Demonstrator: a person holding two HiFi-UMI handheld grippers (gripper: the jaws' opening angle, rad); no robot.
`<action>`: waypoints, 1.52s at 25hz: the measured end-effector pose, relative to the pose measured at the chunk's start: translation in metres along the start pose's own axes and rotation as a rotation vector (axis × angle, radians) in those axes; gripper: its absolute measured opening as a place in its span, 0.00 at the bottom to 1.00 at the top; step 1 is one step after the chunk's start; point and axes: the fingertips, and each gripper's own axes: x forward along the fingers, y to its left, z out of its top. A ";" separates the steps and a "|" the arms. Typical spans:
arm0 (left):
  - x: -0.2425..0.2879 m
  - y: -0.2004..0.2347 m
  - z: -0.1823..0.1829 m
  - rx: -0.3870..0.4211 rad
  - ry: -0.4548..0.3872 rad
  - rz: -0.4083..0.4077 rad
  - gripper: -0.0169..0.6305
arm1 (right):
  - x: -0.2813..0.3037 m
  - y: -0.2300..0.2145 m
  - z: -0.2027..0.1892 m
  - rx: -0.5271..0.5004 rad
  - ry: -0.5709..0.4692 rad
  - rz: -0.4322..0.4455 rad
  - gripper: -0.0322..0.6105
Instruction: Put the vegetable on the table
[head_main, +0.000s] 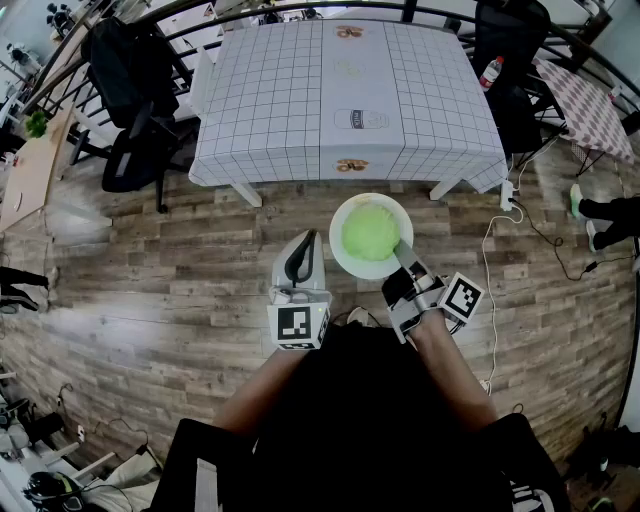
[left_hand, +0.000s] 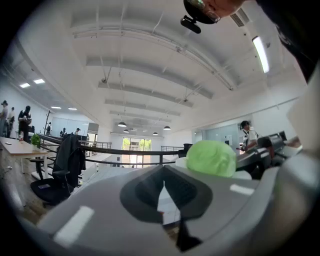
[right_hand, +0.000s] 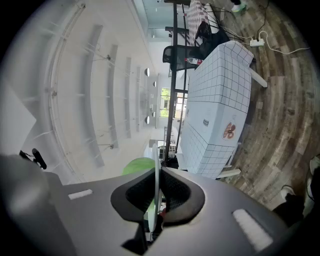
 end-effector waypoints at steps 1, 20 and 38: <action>0.000 -0.001 -0.001 -0.001 0.001 0.002 0.04 | -0.001 -0.001 0.000 0.002 0.001 0.001 0.07; 0.000 -0.033 -0.015 -0.002 0.023 0.037 0.04 | -0.036 -0.019 0.023 0.029 -0.002 -0.016 0.08; 0.112 -0.020 -0.015 -0.019 0.026 -0.080 0.04 | 0.032 -0.034 0.087 0.092 -0.121 -0.045 0.08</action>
